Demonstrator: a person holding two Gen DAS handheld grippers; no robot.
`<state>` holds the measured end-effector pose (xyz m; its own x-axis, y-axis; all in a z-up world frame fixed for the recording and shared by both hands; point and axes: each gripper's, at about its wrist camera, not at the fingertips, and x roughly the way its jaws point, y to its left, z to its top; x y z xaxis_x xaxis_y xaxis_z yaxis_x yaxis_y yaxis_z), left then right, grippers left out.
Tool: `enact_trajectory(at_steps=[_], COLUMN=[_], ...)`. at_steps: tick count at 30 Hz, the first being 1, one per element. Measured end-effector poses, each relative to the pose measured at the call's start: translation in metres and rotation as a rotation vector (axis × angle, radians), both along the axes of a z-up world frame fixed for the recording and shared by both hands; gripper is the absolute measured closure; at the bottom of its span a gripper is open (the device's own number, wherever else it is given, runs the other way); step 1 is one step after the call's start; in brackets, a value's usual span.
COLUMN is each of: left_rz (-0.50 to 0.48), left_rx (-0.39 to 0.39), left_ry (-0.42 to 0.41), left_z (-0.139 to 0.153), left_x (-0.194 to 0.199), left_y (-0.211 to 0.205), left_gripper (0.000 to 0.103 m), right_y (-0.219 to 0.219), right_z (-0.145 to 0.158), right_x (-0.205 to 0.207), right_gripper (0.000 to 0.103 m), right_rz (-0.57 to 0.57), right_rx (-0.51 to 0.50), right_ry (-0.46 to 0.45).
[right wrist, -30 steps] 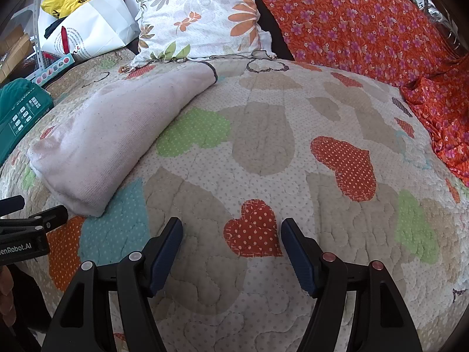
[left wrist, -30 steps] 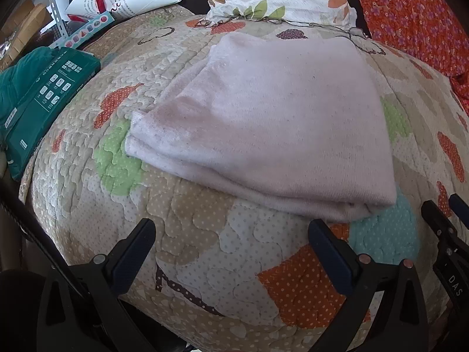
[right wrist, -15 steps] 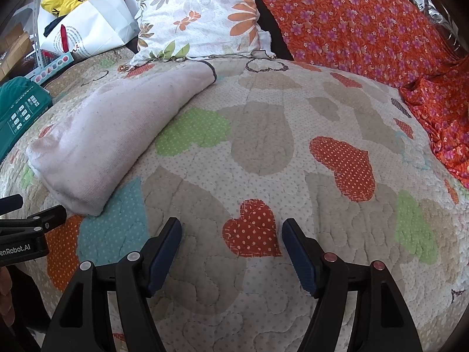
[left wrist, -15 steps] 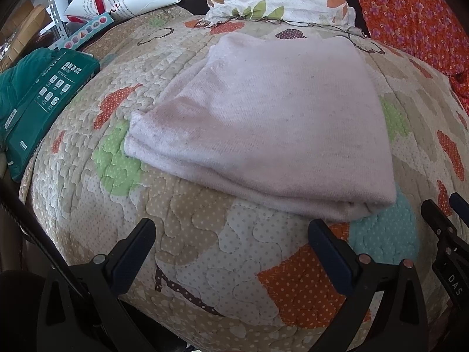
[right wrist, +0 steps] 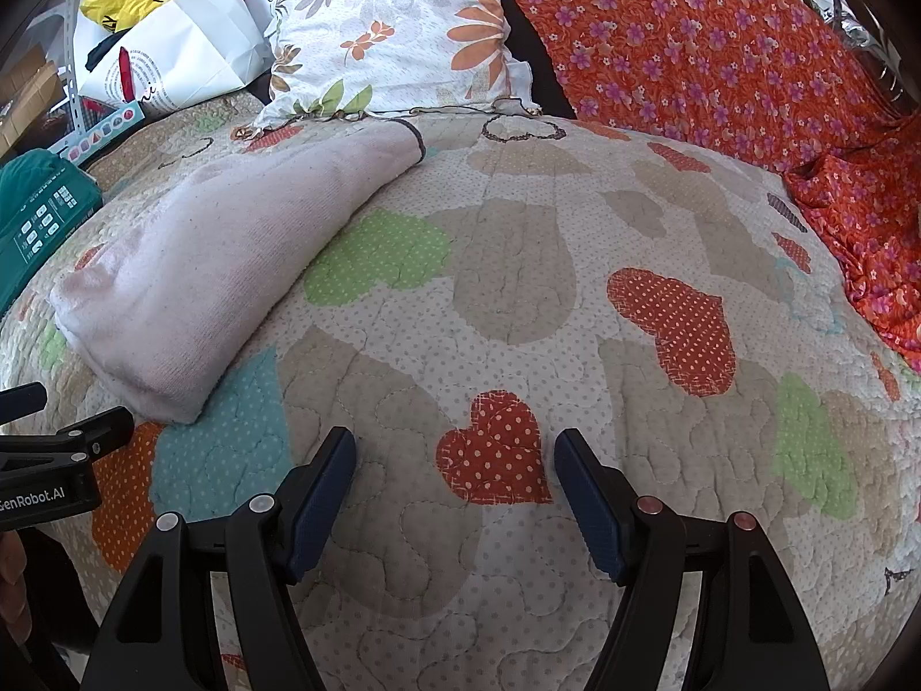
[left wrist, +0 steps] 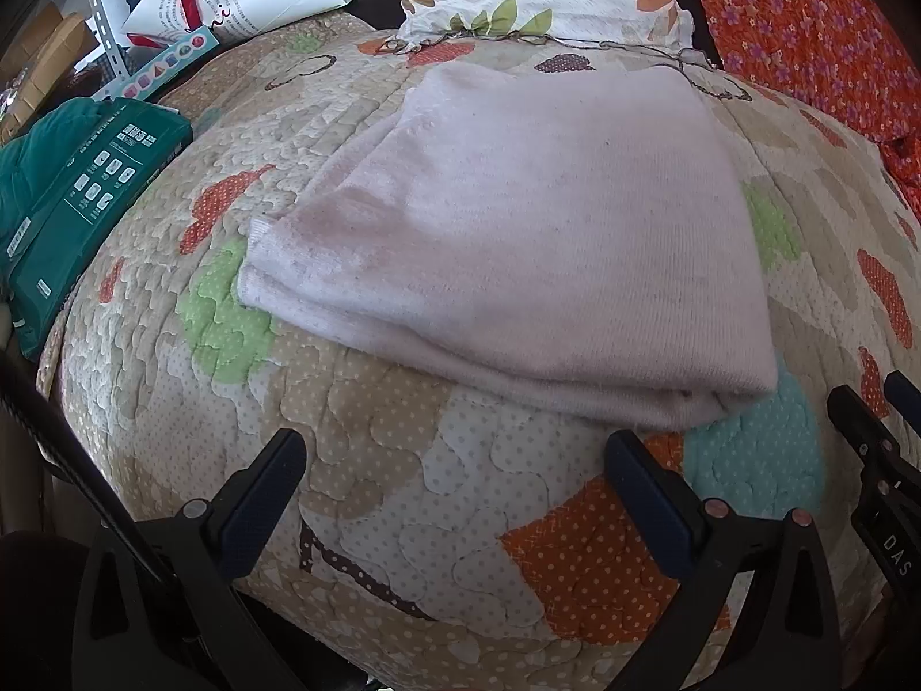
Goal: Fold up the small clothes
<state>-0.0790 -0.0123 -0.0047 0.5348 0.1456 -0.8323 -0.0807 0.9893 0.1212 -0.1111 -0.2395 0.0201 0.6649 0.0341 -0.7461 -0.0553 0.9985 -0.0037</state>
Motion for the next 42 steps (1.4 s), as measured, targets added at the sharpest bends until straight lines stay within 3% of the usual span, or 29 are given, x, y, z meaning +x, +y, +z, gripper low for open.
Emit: enact_trajectory(at_steps=[42], left_rz=[-0.002], left_rx=[0.008], left_ry=[-0.001], left_z=[-0.003], left_x=[0.0], left_y=[-0.002], left_gripper=[0.0], right_y=[-0.005], right_z=[0.004], right_x=[-0.002], right_gripper=[0.026], right_rz=[-0.021], right_rx=[0.003], right_ry=[-0.026])
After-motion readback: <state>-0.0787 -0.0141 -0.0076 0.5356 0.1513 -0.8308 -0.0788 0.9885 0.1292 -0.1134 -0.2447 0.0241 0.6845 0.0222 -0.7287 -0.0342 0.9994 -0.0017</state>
